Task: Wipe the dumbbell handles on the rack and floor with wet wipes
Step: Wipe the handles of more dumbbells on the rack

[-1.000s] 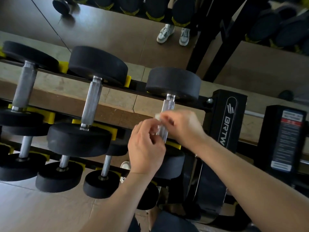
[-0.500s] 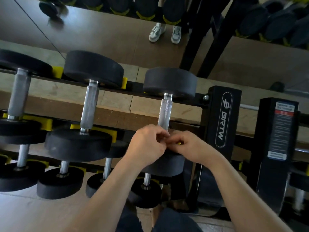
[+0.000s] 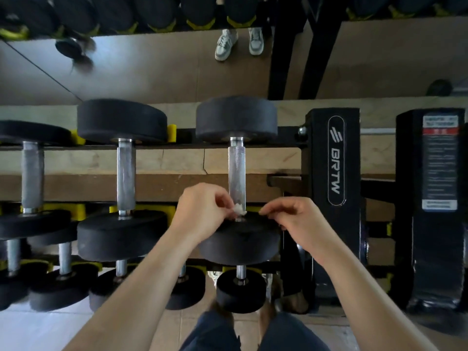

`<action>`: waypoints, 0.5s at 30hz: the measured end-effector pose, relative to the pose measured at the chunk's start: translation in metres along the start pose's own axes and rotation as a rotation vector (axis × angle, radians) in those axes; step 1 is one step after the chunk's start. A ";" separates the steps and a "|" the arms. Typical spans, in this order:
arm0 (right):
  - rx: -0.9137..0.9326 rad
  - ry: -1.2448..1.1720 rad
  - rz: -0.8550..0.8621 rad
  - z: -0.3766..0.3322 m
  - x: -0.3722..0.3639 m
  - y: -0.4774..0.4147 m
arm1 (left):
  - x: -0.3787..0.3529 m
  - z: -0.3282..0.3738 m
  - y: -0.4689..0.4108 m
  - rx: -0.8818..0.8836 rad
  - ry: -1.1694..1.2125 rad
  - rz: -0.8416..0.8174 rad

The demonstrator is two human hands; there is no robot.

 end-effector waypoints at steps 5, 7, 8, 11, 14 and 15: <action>-0.007 -0.059 0.089 -0.007 -0.003 -0.007 | -0.008 0.008 -0.007 -0.003 0.305 0.283; 0.025 -0.090 0.089 -0.015 -0.008 -0.012 | -0.006 0.016 -0.023 0.000 0.456 0.419; 0.043 -0.095 0.092 -0.019 -0.010 -0.014 | -0.005 0.020 -0.033 0.007 0.541 0.496; 0.099 -0.079 0.099 -0.028 -0.015 -0.019 | -0.012 0.025 -0.054 0.064 0.791 0.717; 0.107 -0.132 0.097 -0.026 -0.015 -0.020 | -0.018 0.018 -0.053 0.140 0.854 0.717; 0.088 -0.153 0.106 -0.023 -0.014 -0.022 | -0.017 0.015 -0.048 0.143 0.815 0.656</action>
Point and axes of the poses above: each hand's wrist, its own y-axis away from the middle knuckle, its own x-axis out of the back of the hand, z = x × y, the point moved 2 cm from there along -y, towards the middle knuckle, and after that the axes turned 14 degrees about y, right-handed, at the moved point
